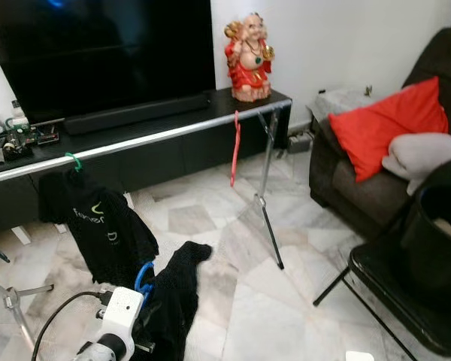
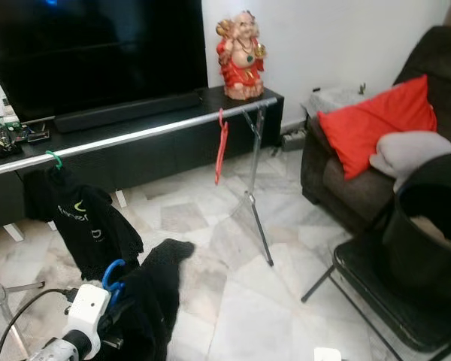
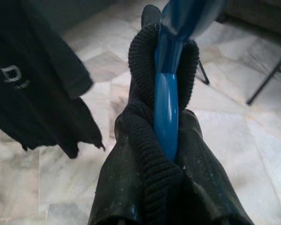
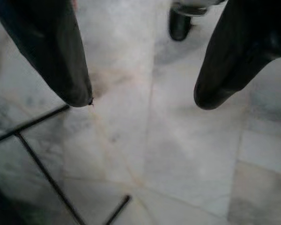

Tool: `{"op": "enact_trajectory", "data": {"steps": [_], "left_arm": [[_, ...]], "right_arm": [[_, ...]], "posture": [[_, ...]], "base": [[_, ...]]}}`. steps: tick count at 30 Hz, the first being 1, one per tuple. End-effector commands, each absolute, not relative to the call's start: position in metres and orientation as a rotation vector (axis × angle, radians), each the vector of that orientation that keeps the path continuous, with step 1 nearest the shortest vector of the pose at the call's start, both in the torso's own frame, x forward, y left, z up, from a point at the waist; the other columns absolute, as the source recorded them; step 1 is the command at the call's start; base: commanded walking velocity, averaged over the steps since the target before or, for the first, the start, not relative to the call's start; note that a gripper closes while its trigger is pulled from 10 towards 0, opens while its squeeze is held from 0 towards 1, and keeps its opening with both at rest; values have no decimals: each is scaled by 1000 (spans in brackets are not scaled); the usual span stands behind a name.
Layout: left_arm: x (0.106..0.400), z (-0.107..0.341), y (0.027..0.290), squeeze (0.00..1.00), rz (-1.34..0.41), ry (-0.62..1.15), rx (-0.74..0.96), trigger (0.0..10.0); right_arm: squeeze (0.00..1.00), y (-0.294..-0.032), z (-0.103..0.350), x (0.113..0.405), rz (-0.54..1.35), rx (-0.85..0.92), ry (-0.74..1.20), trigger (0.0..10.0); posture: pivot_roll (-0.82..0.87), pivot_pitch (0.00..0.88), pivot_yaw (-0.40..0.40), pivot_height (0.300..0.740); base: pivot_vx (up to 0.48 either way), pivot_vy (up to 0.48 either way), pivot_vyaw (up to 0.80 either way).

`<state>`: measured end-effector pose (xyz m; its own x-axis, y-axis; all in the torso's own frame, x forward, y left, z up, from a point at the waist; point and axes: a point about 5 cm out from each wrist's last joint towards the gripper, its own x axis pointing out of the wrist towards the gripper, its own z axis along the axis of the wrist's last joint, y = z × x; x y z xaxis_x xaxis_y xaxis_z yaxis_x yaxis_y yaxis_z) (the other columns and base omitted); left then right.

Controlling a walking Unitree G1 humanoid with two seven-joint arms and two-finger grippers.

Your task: Hang hanger

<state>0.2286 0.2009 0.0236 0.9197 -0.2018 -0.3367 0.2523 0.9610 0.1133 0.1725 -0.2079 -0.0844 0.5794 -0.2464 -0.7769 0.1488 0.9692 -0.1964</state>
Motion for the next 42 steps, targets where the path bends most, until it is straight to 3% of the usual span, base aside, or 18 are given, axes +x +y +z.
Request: {"op": "enact_trajectory", "data": {"steps": [1, 23, 42], "left_arm": [[232, 29, 204, 0, -225, 309, 176, 10000], [236, 30, 197, 0, -242, 305, 156, 10000], [236, 32, 196, 0, -231, 309, 144, 10000]], "right_arm": [[0, -206, -85, 173, -224, -117, 928, 10000], [0, -202, -83, 177, -203, -134, 921, 10000], [0, -201, -84, 177, -204, -137, 927, 10000]], "posture": [[65, 0, 43, 740], [68, 0, 42, 740], [74, 0, 38, 740]], "base": [[330, 0, 0], [340, 0, 0], [480, 0, 0]]}}
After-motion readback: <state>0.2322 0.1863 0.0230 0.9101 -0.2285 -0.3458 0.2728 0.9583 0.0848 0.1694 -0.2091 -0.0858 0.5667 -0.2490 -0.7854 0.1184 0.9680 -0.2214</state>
